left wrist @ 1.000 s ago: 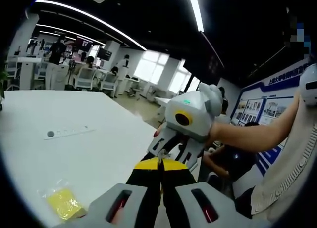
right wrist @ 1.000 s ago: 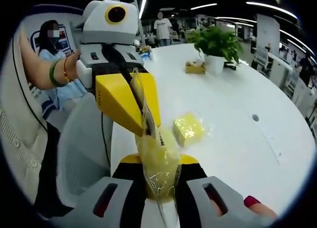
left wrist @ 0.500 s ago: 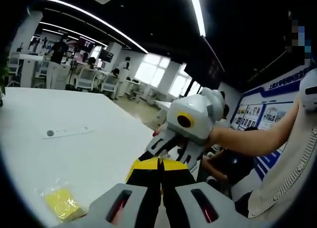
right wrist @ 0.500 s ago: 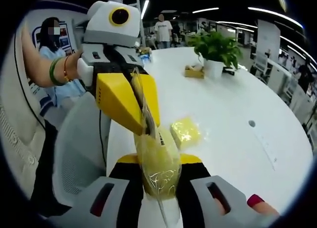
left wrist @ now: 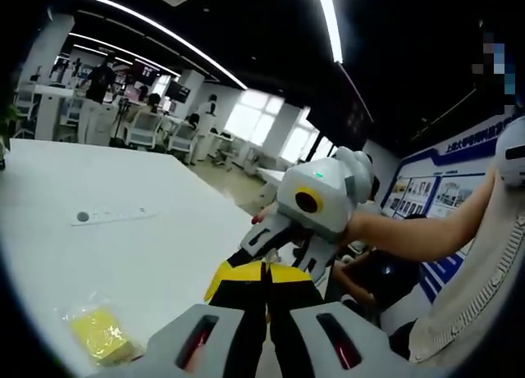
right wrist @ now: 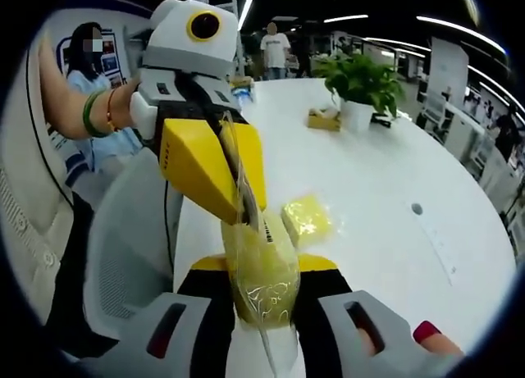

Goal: Compare the silicone blocks by pressing each to a similar depth, holding the contact briefly, and releasing to observe deformation and rebound differences across the visible hardness samples.

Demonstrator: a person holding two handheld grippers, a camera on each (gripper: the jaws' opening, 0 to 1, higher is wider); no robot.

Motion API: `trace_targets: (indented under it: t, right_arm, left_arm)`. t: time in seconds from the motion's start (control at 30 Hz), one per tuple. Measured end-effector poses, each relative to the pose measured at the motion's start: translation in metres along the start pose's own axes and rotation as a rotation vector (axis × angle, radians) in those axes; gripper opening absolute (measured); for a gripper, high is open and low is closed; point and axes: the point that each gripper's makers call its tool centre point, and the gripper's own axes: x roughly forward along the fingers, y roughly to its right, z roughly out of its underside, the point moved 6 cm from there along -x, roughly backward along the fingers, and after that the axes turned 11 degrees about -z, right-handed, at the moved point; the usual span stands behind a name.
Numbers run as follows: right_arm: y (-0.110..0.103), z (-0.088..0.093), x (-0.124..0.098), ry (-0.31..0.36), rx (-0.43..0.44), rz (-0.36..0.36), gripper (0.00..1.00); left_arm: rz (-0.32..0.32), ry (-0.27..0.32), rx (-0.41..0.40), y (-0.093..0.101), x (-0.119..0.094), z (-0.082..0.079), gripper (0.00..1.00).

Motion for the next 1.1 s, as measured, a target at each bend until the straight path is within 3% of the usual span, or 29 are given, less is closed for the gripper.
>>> trace_targets:
  t: [0.53, 1.1]
  right_arm:
    - [0.0008, -0.0015, 0.0033, 0.005, -0.03, -0.004, 0.26]
    - [-0.0012, 0.0072, 0.0065, -0.001, -0.026, 0.0, 0.37]
  left_arm:
    - [0.005, 0.02, -0.065, -0.0038, -0.0019, 0.0019, 0.0]
    - [-0.004, 0.009, -0.097, -0.0061, 0.0016, 0.0089, 0.0]
